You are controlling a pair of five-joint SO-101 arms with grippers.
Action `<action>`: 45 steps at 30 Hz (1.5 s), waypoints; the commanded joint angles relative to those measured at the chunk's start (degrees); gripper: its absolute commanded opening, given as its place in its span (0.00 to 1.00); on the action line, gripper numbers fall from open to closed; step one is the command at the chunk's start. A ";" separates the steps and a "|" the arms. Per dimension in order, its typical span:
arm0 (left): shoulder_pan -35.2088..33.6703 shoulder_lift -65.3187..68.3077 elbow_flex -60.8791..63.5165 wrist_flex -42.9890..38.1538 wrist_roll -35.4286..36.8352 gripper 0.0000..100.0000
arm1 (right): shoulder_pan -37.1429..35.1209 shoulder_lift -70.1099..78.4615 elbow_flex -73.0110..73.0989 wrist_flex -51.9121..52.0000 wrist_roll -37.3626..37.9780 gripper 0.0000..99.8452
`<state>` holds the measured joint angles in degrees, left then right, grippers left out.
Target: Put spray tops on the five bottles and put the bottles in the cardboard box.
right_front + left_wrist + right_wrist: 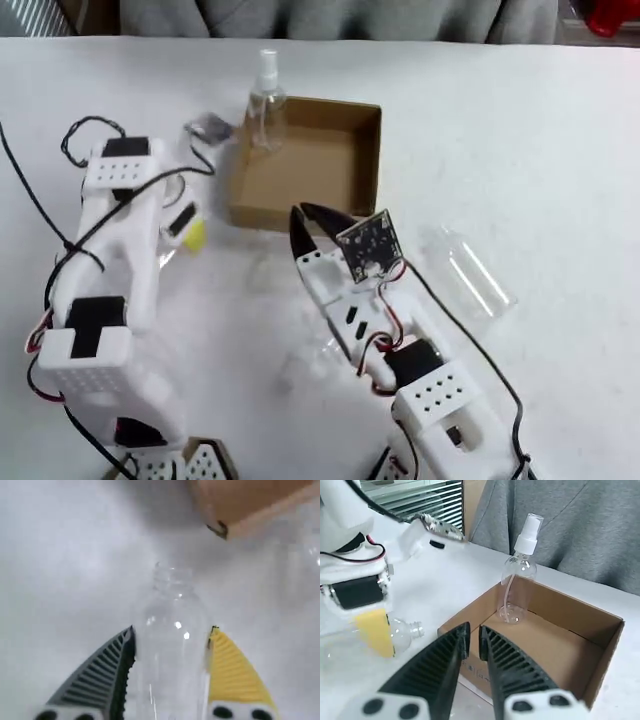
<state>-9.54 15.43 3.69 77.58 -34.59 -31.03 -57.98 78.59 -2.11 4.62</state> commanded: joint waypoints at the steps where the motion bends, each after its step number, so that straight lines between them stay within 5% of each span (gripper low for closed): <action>1: -1.45 -0.92 -4.13 1.49 18.99 0.04 | 0.13 -0.31 -0.53 0.22 0.62 0.01; 6: -4.44 -0.92 -4.40 0.09 34.64 0.04 | -0.13 -0.31 -0.53 0.22 0.62 0.01; 11: -8.04 -0.48 -2.64 -4.04 41.32 0.04 | -0.22 -0.31 -0.53 0.22 0.62 0.01; 22: -7.60 -0.84 7.82 -20.13 41.14 0.05 | -0.31 -0.31 -0.53 0.04 0.62 0.01; 26: -7.43 -0.92 8.00 -19.96 36.57 0.13 | -0.31 -0.31 -0.53 0.13 0.62 0.01; 30: -7.34 -0.48 8.44 -19.87 39.47 0.23 | -0.31 -0.31 -0.53 0.22 0.62 0.01; 41: -7.16 -0.48 7.74 -17.76 40.18 0.23 | -0.31 -0.31 -0.53 0.31 0.70 0.01; 45: -7.25 -0.31 2.90 -10.64 40.18 0.23 | -0.31 -0.31 -0.53 0.22 0.70 0.01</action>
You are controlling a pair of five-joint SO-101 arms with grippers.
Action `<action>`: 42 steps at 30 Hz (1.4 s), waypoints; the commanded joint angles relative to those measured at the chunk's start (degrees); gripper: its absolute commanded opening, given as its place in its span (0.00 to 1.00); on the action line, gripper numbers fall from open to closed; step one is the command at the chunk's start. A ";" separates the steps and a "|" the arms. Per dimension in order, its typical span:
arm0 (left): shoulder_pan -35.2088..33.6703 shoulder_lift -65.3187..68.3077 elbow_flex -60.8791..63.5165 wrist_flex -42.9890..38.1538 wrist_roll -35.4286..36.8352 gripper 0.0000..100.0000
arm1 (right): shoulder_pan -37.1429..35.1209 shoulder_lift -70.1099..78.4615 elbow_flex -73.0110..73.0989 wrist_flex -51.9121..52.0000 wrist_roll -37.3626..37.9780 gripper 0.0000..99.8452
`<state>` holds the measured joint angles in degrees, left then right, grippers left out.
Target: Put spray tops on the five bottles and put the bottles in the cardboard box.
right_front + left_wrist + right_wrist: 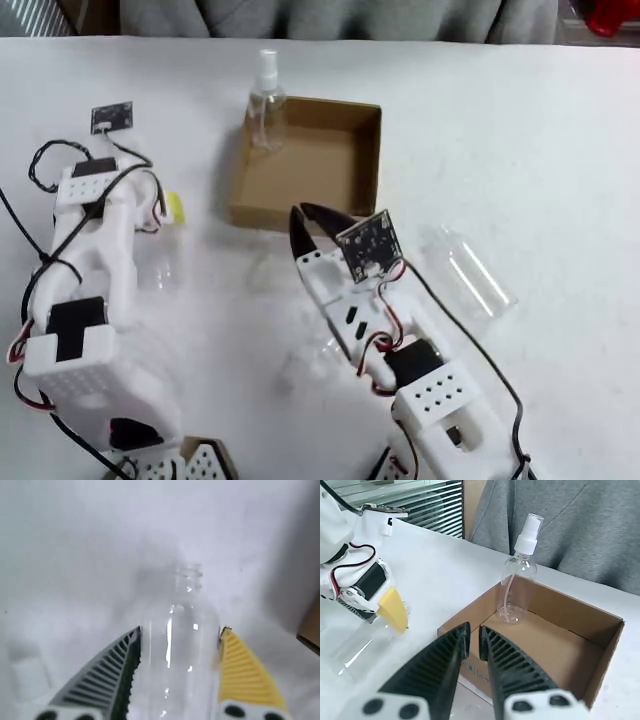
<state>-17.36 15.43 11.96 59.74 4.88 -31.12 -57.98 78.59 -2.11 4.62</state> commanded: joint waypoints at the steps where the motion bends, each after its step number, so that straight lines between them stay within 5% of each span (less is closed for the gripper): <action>1: 0.57 -0.31 -6.95 9.23 0.70 0.23 | -0.22 -0.31 -0.53 0.22 0.70 0.01; 20: 0.48 0.04 -13.27 16.62 3.60 0.31 | -0.22 -0.31 -0.70 0.04 0.70 0.01; 34: -0.48 19.47 -34.55 27.60 3.16 0.31 | -0.22 -0.31 -0.70 0.04 0.70 0.01; 42: 1.27 20.09 -34.11 25.93 2.90 0.03 | -0.22 -0.31 -0.88 0.04 0.70 0.01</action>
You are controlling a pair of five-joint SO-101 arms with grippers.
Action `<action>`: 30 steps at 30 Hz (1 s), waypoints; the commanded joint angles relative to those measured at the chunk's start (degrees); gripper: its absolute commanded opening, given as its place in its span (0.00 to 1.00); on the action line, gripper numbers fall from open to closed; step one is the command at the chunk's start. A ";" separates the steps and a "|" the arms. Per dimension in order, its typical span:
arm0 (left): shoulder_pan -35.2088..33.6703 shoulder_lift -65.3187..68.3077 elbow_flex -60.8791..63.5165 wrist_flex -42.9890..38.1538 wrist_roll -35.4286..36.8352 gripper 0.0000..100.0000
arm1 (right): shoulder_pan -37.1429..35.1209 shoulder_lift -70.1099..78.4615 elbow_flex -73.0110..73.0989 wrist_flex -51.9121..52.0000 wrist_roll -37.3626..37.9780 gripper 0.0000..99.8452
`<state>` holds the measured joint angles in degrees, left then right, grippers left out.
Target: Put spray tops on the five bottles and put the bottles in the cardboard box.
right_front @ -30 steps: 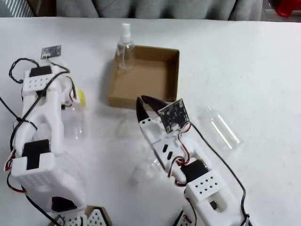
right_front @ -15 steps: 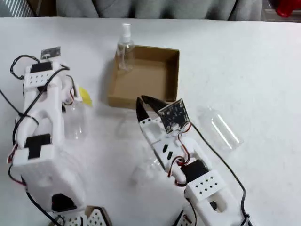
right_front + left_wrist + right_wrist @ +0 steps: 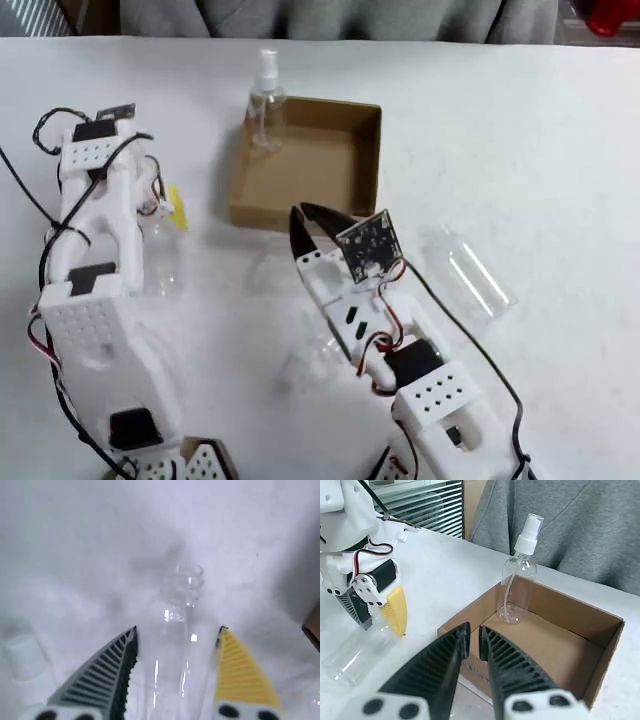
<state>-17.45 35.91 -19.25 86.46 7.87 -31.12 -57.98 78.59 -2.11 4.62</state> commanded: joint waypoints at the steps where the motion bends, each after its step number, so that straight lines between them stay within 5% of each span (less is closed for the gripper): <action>1: 1.36 -0.40 -2.90 -0.79 -0.97 0.02 | -0.22 -0.31 -0.88 0.04 0.70 0.01; 15: -2.86 -12.18 -9.49 8.26 -3.25 0.02 | -0.40 -0.31 -0.88 0.31 0.70 0.01; 24: -24.57 -23.34 -14.95 12.22 -12.84 0.02 | -7.08 -0.22 -0.18 2.86 5.01 0.01; 30: -32.75 -23.60 -15.03 11.69 -16.97 0.02 | -12.09 -0.22 -0.18 6.46 5.45 0.01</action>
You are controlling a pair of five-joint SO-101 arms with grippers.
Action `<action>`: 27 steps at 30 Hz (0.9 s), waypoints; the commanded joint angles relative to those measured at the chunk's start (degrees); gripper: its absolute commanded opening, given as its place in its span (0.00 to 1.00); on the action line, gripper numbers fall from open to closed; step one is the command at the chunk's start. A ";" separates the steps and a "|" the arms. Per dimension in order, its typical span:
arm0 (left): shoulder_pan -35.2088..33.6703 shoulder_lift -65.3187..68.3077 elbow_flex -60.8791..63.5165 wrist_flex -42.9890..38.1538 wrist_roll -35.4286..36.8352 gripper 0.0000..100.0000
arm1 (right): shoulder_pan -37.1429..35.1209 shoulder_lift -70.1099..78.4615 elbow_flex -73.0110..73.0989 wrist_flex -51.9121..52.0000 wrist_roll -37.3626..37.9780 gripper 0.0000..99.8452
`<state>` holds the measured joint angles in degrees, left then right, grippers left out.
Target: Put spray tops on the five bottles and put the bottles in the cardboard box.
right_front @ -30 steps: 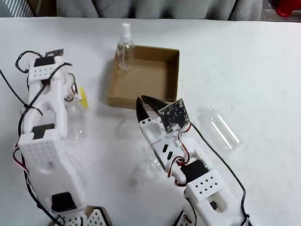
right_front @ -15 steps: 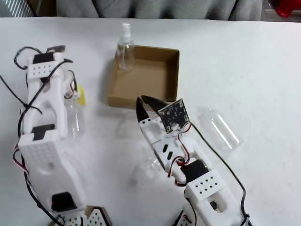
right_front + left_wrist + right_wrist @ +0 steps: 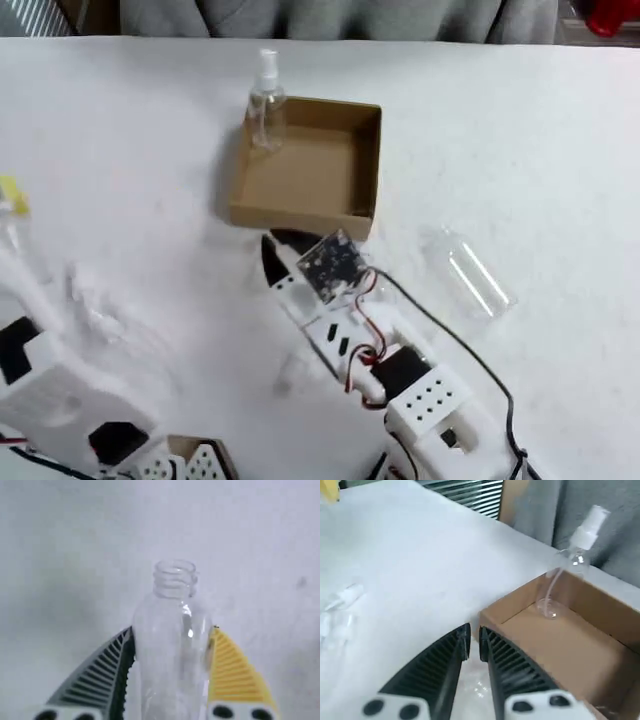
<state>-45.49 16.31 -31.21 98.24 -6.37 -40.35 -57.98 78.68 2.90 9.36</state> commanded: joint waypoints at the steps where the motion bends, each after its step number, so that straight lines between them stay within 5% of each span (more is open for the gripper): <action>1: -5.58 -4.09 -3.16 -0.18 -3.08 0.02 | -4.18 -0.22 -0.26 1.98 0.70 0.01; 18: -12.88 -4.18 -11.43 3.43 -5.54 0.02 | -20.26 36.35 -27.25 3.12 1.14 0.02; 27: -14.20 -4.26 -11.34 4.13 -10.73 0.02 | -20.35 37.49 -44.66 38.37 0.97 0.02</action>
<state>-58.42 16.22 -39.21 101.58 -15.25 -60.04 -20.62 41.76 29.36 9.89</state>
